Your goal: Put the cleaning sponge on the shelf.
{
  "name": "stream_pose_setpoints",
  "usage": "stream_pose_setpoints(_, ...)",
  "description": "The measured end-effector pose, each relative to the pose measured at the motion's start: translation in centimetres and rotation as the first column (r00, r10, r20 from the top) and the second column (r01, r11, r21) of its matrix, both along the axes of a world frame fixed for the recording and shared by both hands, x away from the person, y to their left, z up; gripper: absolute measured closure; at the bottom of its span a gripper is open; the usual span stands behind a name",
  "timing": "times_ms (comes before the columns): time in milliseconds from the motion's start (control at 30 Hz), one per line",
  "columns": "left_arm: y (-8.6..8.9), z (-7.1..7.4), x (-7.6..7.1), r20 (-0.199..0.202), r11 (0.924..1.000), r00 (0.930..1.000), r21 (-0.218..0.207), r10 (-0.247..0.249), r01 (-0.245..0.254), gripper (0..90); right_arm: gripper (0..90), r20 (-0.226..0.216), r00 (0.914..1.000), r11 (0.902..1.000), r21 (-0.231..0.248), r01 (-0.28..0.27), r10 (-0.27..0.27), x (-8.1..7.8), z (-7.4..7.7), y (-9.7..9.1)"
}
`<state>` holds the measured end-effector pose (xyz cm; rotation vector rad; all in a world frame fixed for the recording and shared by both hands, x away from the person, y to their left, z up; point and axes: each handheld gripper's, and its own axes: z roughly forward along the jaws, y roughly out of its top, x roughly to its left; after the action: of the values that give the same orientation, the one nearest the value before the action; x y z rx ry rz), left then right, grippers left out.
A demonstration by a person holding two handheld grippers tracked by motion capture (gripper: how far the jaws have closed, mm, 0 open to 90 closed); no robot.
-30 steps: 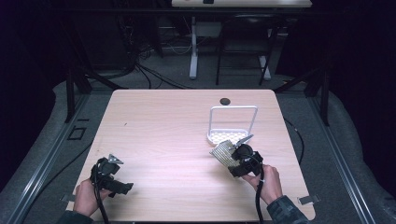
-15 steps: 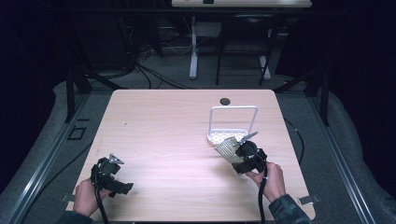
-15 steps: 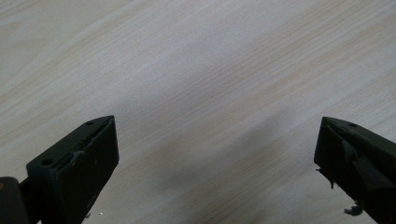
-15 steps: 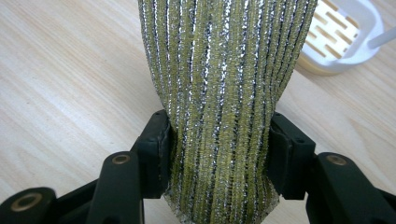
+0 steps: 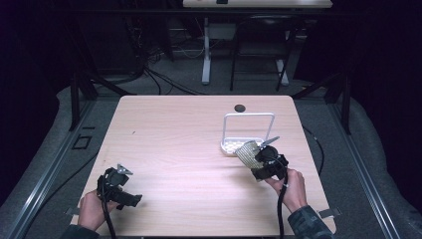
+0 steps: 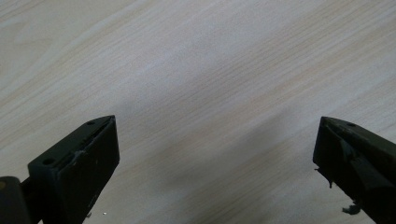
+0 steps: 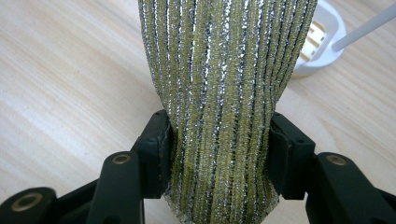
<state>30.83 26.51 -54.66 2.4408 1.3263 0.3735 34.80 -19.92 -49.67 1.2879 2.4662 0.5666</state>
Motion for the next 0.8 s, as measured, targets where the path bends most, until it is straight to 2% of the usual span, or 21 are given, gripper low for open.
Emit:
stream_pose_setpoints(167, 0.0, 0.0, 0.0, 0.009, 1.0000, 1.0000, 0.003, 0.001, -0.001, 0.6, 47.8, 0.007, 0.9998, 0.9997, 0.011, 0.019, -0.020, 1.0, 0.2, -0.1)
stream_pose_setpoints(367, 0.0, 0.1, 0.0, 0.011, 1.0000, 0.9999, -0.002, 0.002, -0.002, 0.3, 47.7, 0.011, 0.9992, 0.9992, 0.003, 0.039, -0.039, 2.1, 0.0, -0.2)
stream_pose_setpoints(400, 0.0, 0.1, 0.0, 0.012, 1.0000, 0.9999, -0.003, 0.002, -0.002, 0.3, 47.7, 0.013, 0.9991, 0.9991, -0.010, 0.041, -0.041, 2.3, 0.0, -0.1)
stream_pose_setpoints(533, 0.0, 0.1, 0.0, 0.014, 1.0000, 0.9999, -0.001, 0.002, -0.002, 0.3, 47.5, 0.028, 0.9990, 0.9986, -0.039, 0.035, -0.034, 3.0, -0.3, 0.3)
stream_pose_setpoints(733, 0.0, 0.1, 0.0, 0.015, 1.0000, 0.9999, -0.001, 0.002, -0.002, 0.3, 47.1, 0.042, 0.9982, 0.9988, -0.023, 0.044, -0.043, 4.3, -0.6, 0.8)
stream_pose_setpoints(800, 0.0, 0.2, 0.0, 0.016, 1.0000, 0.9999, -0.002, 0.002, -0.002, 0.3, 47.0, 0.045, 0.9983, 0.9987, -0.032, 0.039, -0.037, 4.7, -0.6, 1.1)
